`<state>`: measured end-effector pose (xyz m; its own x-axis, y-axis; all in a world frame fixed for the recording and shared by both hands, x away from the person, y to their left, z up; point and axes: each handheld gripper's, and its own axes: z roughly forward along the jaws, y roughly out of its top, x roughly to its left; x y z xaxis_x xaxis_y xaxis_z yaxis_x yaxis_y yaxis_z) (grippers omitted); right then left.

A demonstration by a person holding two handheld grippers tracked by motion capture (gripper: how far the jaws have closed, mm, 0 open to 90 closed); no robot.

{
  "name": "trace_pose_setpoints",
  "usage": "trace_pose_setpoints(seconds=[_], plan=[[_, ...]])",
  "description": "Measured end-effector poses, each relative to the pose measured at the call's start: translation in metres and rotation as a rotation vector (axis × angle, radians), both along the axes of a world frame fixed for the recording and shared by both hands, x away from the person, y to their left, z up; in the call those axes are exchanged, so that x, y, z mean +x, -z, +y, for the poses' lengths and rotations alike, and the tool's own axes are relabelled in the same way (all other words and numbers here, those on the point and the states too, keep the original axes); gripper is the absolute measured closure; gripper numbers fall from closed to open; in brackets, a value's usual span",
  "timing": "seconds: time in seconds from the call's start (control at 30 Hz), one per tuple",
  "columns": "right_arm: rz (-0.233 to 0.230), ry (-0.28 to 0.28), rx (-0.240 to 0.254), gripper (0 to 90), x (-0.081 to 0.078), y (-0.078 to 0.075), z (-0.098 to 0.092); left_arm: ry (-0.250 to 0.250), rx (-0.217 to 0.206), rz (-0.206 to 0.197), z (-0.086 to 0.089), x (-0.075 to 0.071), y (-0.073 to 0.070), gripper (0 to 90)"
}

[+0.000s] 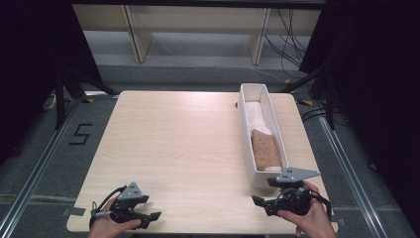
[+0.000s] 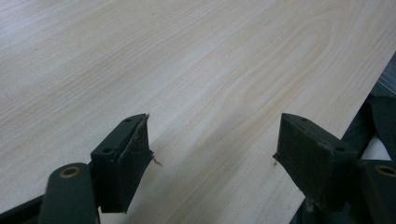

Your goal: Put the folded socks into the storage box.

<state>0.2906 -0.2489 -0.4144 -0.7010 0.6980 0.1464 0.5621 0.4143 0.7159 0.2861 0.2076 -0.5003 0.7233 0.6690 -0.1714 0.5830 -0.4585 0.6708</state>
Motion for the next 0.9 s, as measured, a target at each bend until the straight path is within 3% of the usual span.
trace_pose_setpoints(seconds=[0.17, 0.33, 0.4, 0.47, 0.57, 0.6, 0.63, 0.77, 0.8, 0.9], plan=[[0.015, -0.019, -0.009, 20.3, -0.003, 0.011, 0.004, -0.003, -0.015, -0.008, -0.002, -0.001, -0.001, 24.9], [0.046, -0.025, -0.016, 20.4, -0.007, 0.026, 0.007, 0.003, -0.001, -0.008, -0.001, -0.001, -0.001, 24.9], [0.034, -0.027, -0.019, 20.4, -0.006, 0.033, 0.006, 0.007, 0.003, -0.011, 0.0, -0.001, -0.001, 24.9], [0.078, -0.005, -0.008, 20.4, -0.009, 0.038, 0.005, 0.008, 0.004, -0.013, 0.0, -0.001, -0.001, 24.9], [0.075, -0.001, -0.007, 20.6, -0.012, 0.046, 0.003, 0.009, 0.016, -0.015, 0.0, -0.001, -0.002, 24.8], [0.093, 0.009, -0.004, 20.5, -0.014, 0.049, 0.003, 0.01, 0.019, -0.016, 0.0, -0.001, -0.002, 24.7], [0.075, -0.004, -0.011, 20.5, -0.014, 0.052, 0.002, 0.011, 0.018, -0.017, 0.0, -0.001, -0.001, 24.6], [0.078, 0.011, -0.017, 20.4, -0.016, 0.061, 0.002, 0.013, 0.027, -0.025, -0.001, -0.002, -0.001, 24.2], [0.113, 0.017, -0.017, 20.4, -0.018, 0.06, 0.004, 0.013, 0.03, -0.027, -0.001, -0.002, -0.001, 24.2], [0.094, 0.01, -0.011, 20.3, -0.019, 0.066, 0.007, 0.016, 0.029, -0.03, -0.001, -0.002, -0.001, 24.2]])
